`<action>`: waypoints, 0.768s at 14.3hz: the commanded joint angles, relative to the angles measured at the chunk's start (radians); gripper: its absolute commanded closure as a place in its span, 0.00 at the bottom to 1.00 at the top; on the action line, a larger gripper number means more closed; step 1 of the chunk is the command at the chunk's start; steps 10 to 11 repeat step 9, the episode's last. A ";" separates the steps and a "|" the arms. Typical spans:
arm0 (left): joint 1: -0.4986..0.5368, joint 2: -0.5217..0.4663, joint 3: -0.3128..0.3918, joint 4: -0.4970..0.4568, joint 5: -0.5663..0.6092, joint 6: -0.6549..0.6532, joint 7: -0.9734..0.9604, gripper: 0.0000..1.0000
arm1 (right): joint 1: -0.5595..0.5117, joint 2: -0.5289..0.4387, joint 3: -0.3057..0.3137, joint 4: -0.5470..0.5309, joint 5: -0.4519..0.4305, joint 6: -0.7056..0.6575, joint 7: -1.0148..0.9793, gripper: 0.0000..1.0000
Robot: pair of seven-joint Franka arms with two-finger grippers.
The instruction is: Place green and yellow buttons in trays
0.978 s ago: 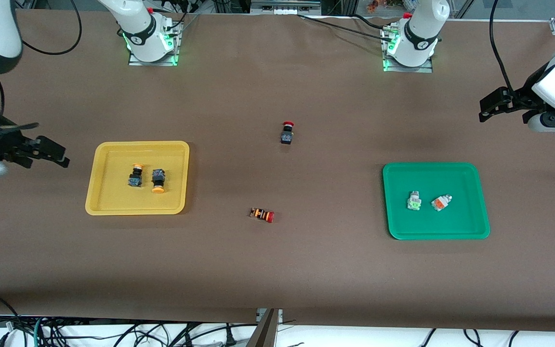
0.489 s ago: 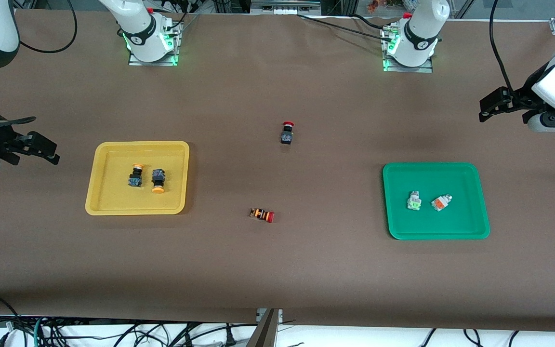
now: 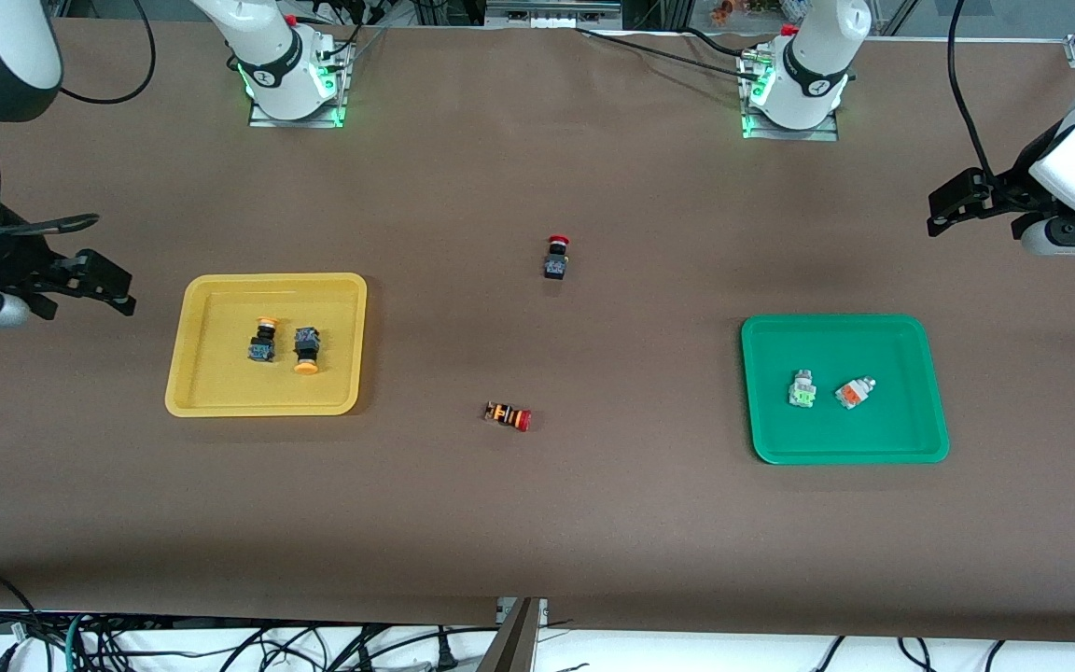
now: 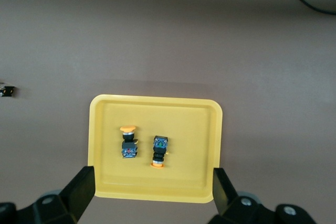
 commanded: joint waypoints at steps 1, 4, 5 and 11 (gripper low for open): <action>-0.003 0.013 0.001 0.032 0.018 -0.023 0.024 0.00 | 0.000 0.009 0.001 0.003 -0.033 -0.018 0.015 0.01; -0.003 0.013 0.001 0.032 0.018 -0.023 0.024 0.00 | 0.003 0.006 0.003 -0.002 -0.039 -0.027 0.015 0.01; -0.003 0.013 0.001 0.032 0.018 -0.023 0.024 0.00 | 0.003 0.006 0.004 -0.003 -0.039 -0.027 0.018 0.01; -0.003 0.013 0.001 0.032 0.018 -0.028 0.024 0.00 | 0.000 0.013 0.001 -0.012 -0.037 -0.028 0.023 0.01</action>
